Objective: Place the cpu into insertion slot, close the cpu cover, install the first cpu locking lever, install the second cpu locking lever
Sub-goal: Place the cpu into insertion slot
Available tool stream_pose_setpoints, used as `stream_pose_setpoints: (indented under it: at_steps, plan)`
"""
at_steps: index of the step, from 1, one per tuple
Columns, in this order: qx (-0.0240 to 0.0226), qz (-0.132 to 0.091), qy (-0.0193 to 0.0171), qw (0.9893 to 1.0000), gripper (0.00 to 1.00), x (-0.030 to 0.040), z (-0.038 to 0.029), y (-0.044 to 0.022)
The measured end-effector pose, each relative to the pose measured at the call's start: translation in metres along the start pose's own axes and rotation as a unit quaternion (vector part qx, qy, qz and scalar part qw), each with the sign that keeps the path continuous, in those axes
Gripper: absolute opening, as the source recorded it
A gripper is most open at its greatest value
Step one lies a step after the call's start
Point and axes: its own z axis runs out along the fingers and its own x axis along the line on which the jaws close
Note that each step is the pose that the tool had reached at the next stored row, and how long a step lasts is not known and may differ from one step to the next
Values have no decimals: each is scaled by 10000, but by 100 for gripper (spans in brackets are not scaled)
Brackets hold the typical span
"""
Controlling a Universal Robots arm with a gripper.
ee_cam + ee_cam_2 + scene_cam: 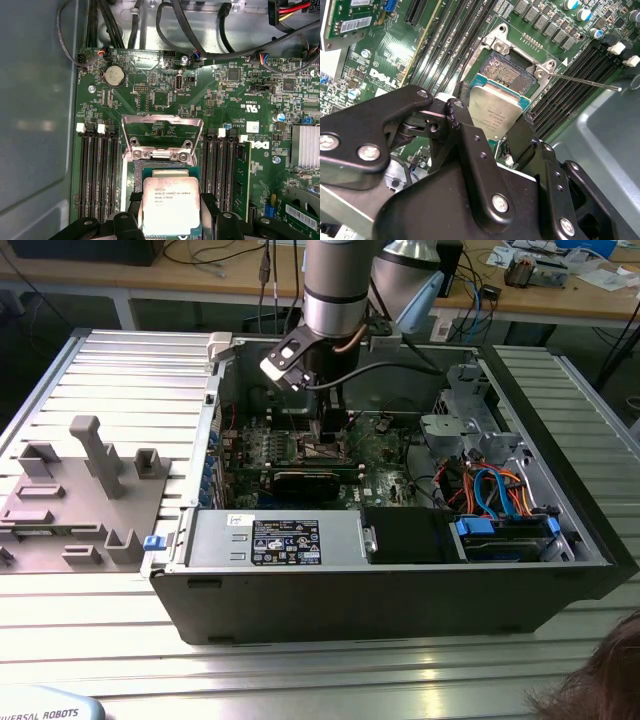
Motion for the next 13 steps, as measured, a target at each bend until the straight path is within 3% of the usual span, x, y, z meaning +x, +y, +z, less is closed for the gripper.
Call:
stream_pose_setpoints:
  at_steps: [13]
  plan:
    - [0, 0, 0, 10000, 54, 0, 25, -3]
